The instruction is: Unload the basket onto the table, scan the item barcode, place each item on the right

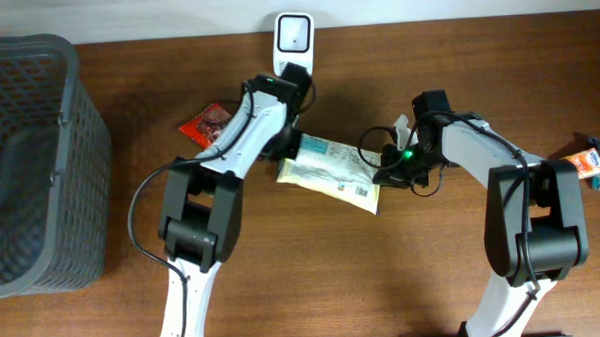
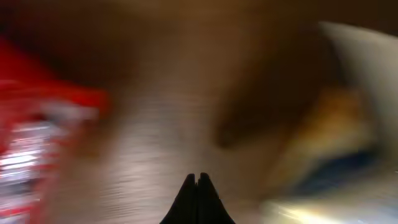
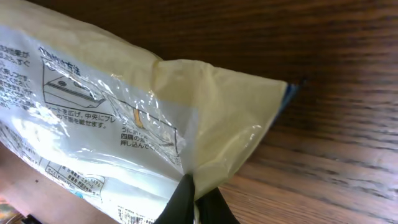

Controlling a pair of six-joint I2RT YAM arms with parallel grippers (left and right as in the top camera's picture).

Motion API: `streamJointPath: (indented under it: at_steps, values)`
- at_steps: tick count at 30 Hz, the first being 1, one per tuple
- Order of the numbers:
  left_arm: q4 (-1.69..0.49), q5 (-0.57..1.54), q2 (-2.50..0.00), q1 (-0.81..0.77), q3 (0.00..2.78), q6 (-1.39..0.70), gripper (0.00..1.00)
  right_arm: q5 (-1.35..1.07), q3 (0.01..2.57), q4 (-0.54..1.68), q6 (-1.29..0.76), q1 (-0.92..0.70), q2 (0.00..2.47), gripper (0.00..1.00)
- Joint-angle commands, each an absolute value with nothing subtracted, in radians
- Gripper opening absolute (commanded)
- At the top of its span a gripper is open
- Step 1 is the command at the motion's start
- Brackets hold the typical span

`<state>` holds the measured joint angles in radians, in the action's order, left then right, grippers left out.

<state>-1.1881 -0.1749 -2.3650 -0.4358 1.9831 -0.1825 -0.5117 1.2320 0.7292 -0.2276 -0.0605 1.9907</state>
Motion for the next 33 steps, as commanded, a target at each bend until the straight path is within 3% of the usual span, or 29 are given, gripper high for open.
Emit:
streamJointPath:
  at_steps: [1,4,10,15,21,25,28,33]
  values:
    - [-1.248,-0.333,-2.375,-0.410,2.069,-0.253,0.00,-0.406,1.217,0.737,-0.210,-0.059,2.009,0.04]
    - [-1.318,-0.260,-2.351,-0.410,2.183,-0.284,0.00,-0.406,1.217,0.737,-0.210,-0.059,2.009,0.04]
    - [-1.336,0.162,-2.319,-0.412,2.336,-0.245,0.00,-0.406,1.217,0.737,-0.210,-0.059,2.009,0.04]
    - [-1.289,0.240,-2.373,-0.419,2.265,-0.244,0.00,-0.406,1.217,0.737,-0.210,-0.059,2.009,0.04]
    - [-1.201,0.219,-2.479,-0.434,2.213,-0.215,0.00,-0.406,1.217,0.740,-0.209,-0.059,2.009,0.04]
    - [-1.211,-0.137,-2.502,-0.419,2.213,-0.245,0.00,-0.406,1.217,0.741,-0.209,-0.059,2.009,0.04]
    - [-1.260,-0.256,-2.498,-0.390,2.240,-0.300,0.00,-0.406,1.217,0.741,-0.209,-0.059,2.009,0.04]
    - [-1.417,-0.237,-2.494,-0.360,2.436,-0.329,0.00,-0.406,1.217,0.743,-0.209,-0.059,2.009,0.04]
